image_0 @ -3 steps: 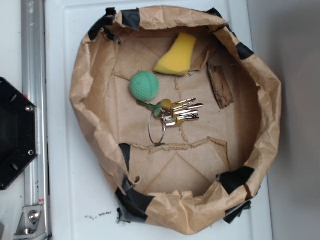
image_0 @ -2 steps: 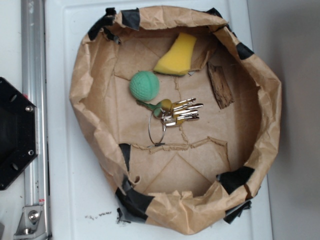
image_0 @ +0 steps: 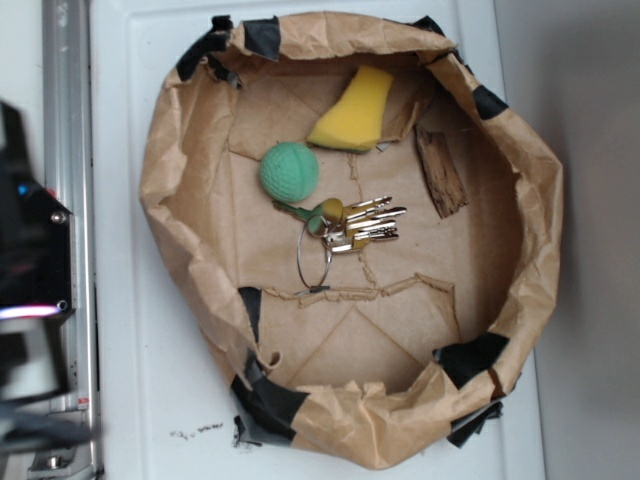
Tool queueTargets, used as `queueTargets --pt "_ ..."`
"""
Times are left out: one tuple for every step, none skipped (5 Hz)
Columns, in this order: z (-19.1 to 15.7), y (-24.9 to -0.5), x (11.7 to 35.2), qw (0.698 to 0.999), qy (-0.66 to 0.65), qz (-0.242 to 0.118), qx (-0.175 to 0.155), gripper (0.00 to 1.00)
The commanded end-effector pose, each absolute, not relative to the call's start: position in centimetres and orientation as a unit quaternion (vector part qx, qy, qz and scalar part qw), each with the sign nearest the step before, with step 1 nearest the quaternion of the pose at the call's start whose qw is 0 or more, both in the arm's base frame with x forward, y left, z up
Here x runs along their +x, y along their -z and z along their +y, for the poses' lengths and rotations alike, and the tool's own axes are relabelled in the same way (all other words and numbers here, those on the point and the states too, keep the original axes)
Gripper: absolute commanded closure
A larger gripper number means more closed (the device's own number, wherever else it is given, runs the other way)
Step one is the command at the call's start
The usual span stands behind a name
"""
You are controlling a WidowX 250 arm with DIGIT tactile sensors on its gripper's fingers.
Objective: Grab the green sponge.
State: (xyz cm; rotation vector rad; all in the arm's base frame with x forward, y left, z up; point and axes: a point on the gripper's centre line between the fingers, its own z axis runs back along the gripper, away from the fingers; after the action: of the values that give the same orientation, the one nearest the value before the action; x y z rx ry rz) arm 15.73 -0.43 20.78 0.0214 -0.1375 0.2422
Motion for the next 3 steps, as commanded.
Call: queueTargets --pt "3.8 -15.2 22.0 0.932 -0.337 -0.131 0.041 0.00" --pt "5.5 -12.8 23.7 0.904 -0.397 -0.146 0.071 0.00" --pt "7.6 -11.1 24.8 0.883 -0.438 -0.138 0.093 0.00"
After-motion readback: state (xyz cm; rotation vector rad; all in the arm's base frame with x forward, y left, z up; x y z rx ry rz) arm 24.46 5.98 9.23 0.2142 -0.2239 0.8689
